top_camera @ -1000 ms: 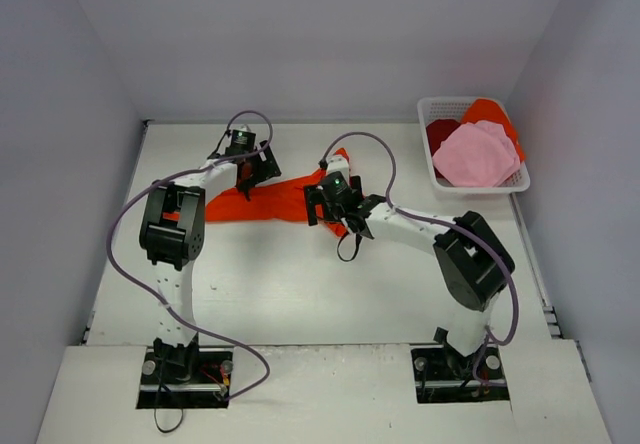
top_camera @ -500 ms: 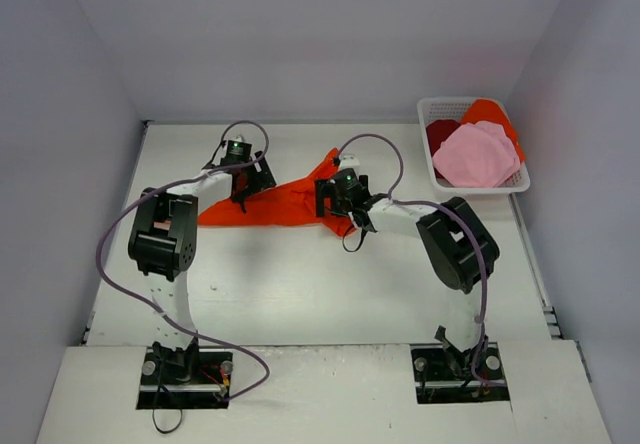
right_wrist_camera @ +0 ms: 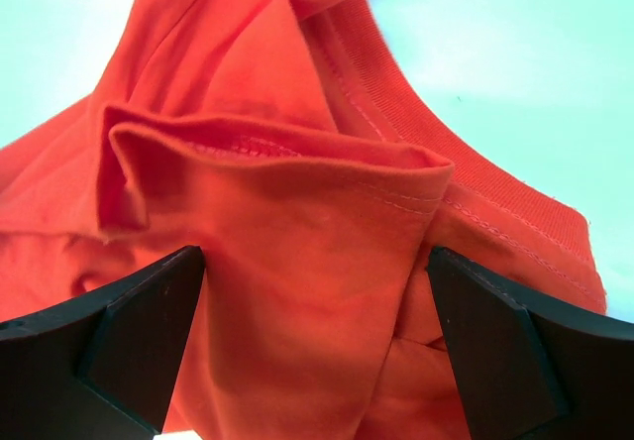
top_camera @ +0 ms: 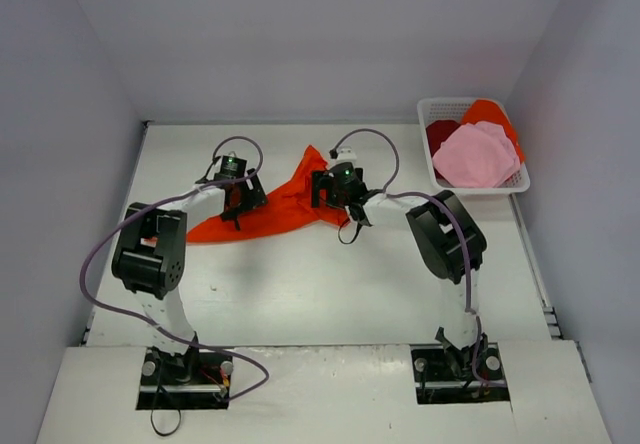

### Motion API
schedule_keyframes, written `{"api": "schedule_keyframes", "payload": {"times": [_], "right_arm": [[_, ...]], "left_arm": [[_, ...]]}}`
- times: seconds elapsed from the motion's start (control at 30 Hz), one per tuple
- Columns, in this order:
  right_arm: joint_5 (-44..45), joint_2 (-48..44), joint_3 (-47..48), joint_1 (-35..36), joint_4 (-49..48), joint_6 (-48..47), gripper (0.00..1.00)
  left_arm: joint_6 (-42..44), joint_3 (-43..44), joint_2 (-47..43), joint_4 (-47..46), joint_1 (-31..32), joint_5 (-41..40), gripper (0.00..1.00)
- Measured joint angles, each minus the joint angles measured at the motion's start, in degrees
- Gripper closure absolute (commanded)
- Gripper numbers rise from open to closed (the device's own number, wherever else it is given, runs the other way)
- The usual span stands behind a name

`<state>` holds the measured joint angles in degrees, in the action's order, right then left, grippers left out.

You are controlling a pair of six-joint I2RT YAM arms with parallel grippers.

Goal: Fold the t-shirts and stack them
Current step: Fold the tshirt

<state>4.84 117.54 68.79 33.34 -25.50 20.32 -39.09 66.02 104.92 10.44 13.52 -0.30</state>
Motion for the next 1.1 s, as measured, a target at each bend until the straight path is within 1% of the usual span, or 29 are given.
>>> {"api": "schedule_keyframes", "payload": {"times": [0.53, 0.87, 1.1], "right_arm": [[-2.43, 6.51, 9.68, -2.19, 1.36, -2.38, 0.07], [-3.32, 10.12, 14.93, -2.62, 1.51, -2.62, 0.08], [-4.24, 10.64, 15.69, -2.67, 1.68, -4.00, 0.08]], "left_arm": [[-1.79, -8.20, -9.84, 1.51, 0.39, -3.30, 0.23], [-3.15, -13.86, -18.38, 3.45, 0.96, -5.31, 0.23], [-3.32, -14.99, -18.95, 4.37, 1.01, -7.04, 0.23]]}}
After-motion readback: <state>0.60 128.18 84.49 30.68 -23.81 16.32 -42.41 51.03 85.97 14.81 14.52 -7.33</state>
